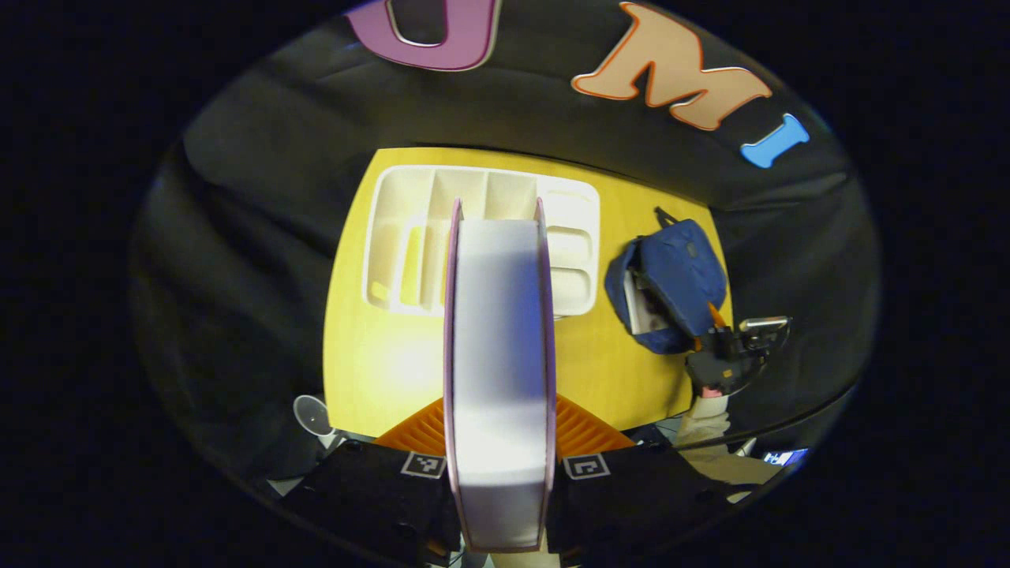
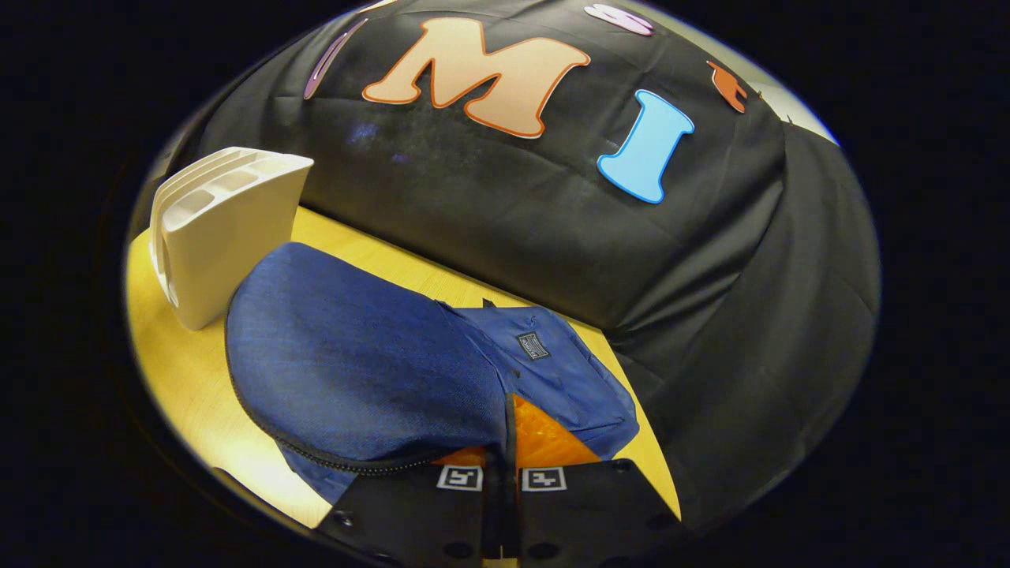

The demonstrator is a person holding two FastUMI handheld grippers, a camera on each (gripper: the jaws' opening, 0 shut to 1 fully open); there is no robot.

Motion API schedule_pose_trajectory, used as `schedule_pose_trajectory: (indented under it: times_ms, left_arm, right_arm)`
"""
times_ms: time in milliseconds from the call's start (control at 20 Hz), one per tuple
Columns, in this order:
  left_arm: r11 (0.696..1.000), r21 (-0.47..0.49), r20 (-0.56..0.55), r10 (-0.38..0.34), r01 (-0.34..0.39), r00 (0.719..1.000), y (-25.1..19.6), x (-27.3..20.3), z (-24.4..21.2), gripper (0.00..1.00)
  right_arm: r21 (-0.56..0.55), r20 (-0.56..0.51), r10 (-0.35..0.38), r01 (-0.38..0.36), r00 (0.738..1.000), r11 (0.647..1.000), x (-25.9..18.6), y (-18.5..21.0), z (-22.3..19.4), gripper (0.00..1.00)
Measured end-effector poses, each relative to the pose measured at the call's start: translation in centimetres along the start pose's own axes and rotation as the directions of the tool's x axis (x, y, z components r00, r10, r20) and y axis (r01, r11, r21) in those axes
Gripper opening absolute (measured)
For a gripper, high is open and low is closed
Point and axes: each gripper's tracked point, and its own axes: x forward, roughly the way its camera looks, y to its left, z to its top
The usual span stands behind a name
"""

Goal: Open the schoolbag, grab two books from the bookshelf and put them into the schoolbag.

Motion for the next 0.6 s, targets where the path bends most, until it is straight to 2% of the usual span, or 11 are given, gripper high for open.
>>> schedule_pose_trajectory:
  times_ms: [50,250,450,600]
  left_arm:
    - [0.999,0.005,-0.004,-0.034,0.034,0.999,-1.3,0.7,-0.3,0.39]
    - [0.987,-0.002,-0.008,-0.161,0.161,0.987,-6.4,4.2,-1.0,0.39]
    - [0.956,-0.043,0.031,-0.29,0.291,0.957,-11.2,8.8,0.0,0.39]
    - [0.936,-0.052,0.052,-0.347,0.349,0.937,-13.7,12.4,0.5,0.39]
  right_arm:
    - [0.008,0.001,0.003,-0.003,1.0,1.0,-0.1,0.0,-0.3,0.02]
    - [0.014,0.009,0.016,-0.016,1.0,1.0,0.1,-0.2,0.2,0.04]
    - [0.037,0.011,0.021,-0.022,1.0,0.999,0.1,-0.4,0.3,0.04]
    - [0.041,0.017,0.023,-0.024,1.0,0.999,0.1,-0.7,0.8,0.04]
